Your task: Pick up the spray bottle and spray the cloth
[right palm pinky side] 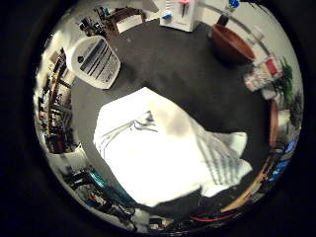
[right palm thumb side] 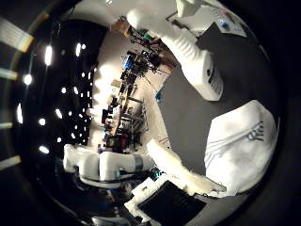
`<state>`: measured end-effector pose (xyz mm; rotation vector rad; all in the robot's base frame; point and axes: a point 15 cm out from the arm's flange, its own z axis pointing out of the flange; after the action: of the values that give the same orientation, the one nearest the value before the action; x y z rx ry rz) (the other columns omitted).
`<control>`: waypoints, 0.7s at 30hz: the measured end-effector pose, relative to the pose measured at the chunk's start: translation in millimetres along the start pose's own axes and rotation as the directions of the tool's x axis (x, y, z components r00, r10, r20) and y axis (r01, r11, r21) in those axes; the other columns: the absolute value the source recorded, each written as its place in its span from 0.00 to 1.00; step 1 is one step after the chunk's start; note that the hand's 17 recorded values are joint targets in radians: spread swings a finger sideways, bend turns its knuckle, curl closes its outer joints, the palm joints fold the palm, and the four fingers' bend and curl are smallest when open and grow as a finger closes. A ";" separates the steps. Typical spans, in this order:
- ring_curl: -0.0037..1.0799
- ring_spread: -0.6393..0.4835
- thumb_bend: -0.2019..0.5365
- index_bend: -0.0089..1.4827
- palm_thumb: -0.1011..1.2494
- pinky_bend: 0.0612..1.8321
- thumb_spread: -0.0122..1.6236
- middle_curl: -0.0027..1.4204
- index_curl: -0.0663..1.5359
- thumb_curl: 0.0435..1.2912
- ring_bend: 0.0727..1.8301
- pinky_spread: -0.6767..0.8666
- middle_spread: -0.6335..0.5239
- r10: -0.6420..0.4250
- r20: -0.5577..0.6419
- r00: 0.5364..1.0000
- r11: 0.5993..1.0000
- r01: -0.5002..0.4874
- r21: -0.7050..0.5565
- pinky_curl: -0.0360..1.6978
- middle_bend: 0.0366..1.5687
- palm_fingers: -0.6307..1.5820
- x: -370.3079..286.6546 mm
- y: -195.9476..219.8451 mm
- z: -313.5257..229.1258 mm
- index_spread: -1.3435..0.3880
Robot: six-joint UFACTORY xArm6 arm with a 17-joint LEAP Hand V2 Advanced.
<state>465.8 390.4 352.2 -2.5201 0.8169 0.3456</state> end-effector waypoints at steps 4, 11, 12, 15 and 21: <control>0.17 0.81 0.23 0.18 0.44 0.34 0.61 0.21 0.26 0.33 0.11 0.83 0.53 0.011 -0.108 0.994 1.000 -0.014 -0.024 0.12 0.09 0.40 8.7 18.2 -46.4 0.53; 0.18 0.81 0.24 0.17 0.44 0.31 0.62 0.20 0.27 0.33 0.08 0.83 0.53 0.052 -0.276 0.960 0.999 -0.051 0.012 0.12 0.09 0.40 2.5 52.6 -124.1 0.53; 0.18 0.81 0.24 0.17 0.44 0.31 0.62 0.19 0.27 0.33 0.08 0.83 0.53 0.058 -0.281 0.958 0.998 -0.057 0.012 0.12 0.09 0.40 -0.1 59.8 -126.9 0.53; 0.19 0.81 0.24 0.16 0.44 0.31 0.62 0.19 0.27 0.33 0.07 0.83 0.53 0.076 -0.305 0.949 0.997 -0.065 0.046 0.12 0.09 0.40 -2.2 71.3 -134.9 0.53; 0.20 0.81 0.24 0.16 0.44 0.31 0.62 0.19 0.27 0.33 0.07 0.84 0.53 0.128 -0.361 0.924 0.990 -0.094 0.109 0.13 0.09 0.41 10.1 95.2 -139.4 0.52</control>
<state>429.1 247.5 434.8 -2.4934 1.0931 -0.1338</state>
